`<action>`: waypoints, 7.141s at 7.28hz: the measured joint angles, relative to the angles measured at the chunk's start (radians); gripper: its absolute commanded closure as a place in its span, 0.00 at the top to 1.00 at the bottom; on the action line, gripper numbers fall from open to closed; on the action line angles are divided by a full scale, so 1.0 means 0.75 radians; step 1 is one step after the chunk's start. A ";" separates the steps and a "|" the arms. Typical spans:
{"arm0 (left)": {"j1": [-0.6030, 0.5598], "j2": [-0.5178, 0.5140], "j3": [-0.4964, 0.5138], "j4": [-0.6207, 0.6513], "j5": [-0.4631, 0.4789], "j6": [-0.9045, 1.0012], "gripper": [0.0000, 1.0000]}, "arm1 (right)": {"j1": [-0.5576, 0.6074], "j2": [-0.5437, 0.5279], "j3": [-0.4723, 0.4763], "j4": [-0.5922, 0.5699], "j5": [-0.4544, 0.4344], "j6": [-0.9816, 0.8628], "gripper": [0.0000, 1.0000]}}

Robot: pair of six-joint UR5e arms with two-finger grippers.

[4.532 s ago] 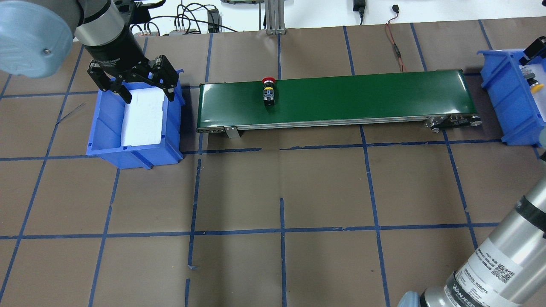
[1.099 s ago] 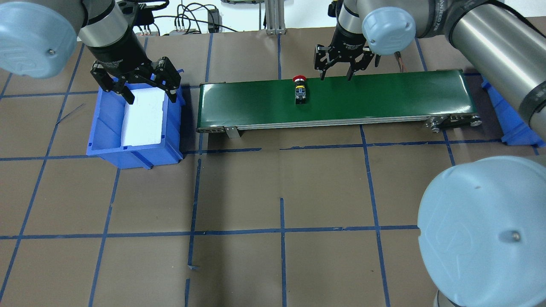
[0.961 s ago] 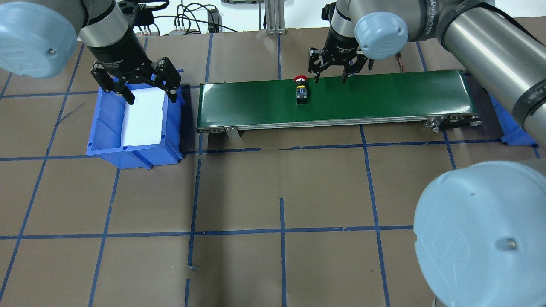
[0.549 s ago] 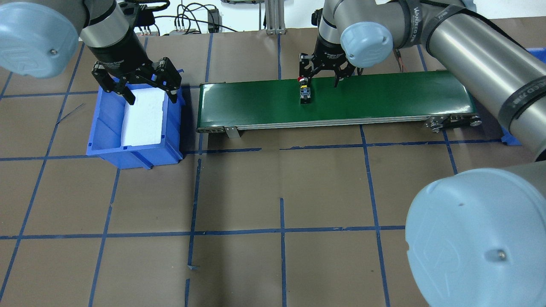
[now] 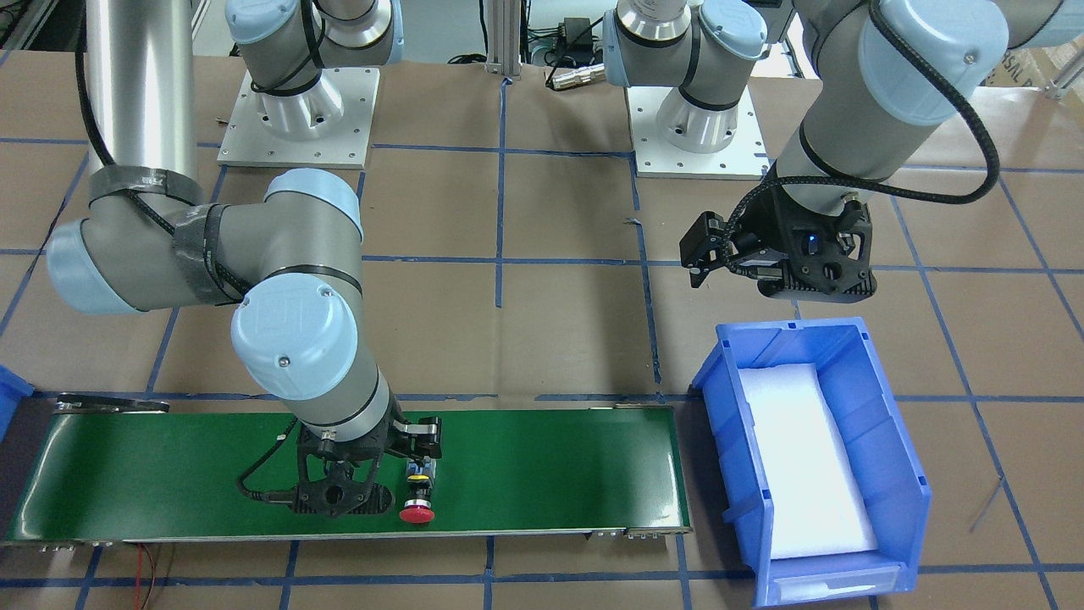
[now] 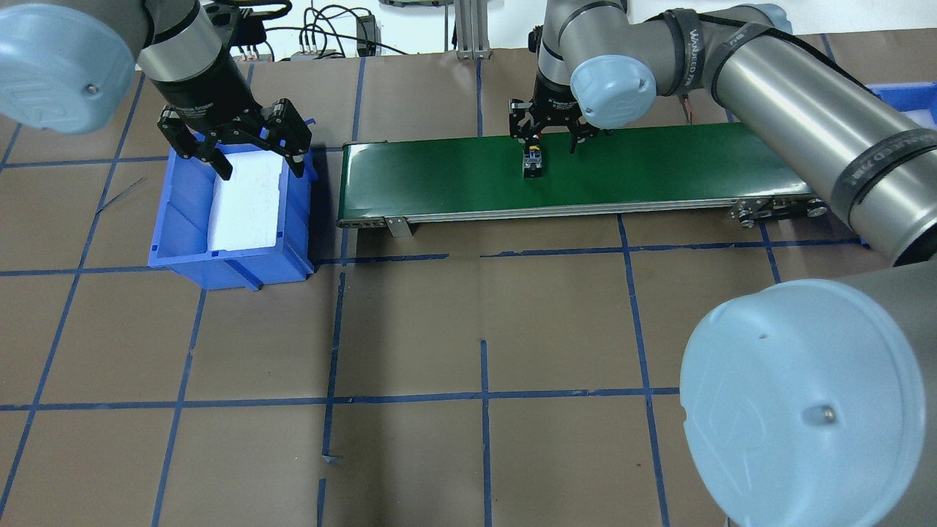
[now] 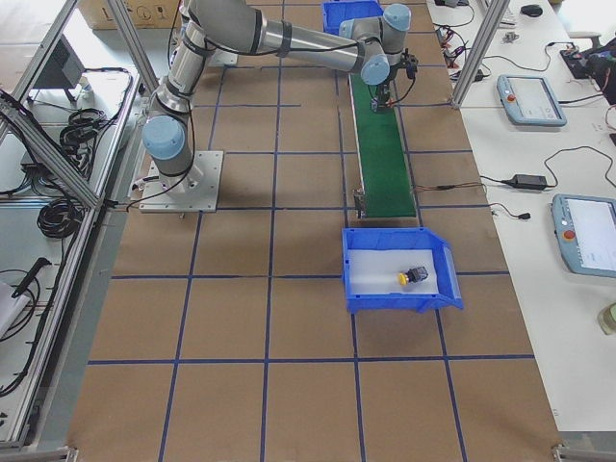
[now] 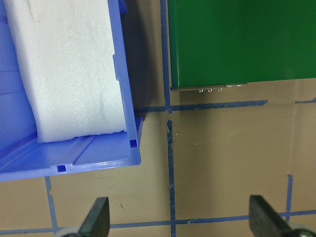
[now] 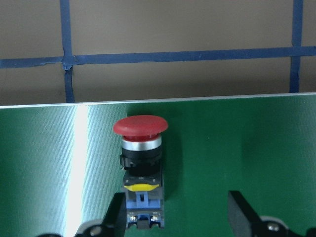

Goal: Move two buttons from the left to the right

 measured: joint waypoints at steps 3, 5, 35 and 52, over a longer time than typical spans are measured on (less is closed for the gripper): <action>-0.001 -0.005 0.003 0.002 -0.001 -0.004 1.00 | 0.000 0.019 -0.011 -0.011 -0.002 0.000 0.71; -0.003 -0.004 0.001 0.001 0.000 -0.003 1.00 | -0.001 0.035 -0.011 -0.025 -0.002 -0.005 0.55; 0.051 0.015 0.022 0.010 0.008 0.083 1.00 | -1.096 0.090 -0.140 0.144 -0.137 -1.550 0.07; 0.049 0.024 -0.011 0.023 0.017 0.093 1.00 | -0.940 -0.127 -0.187 0.248 -0.060 -1.530 0.88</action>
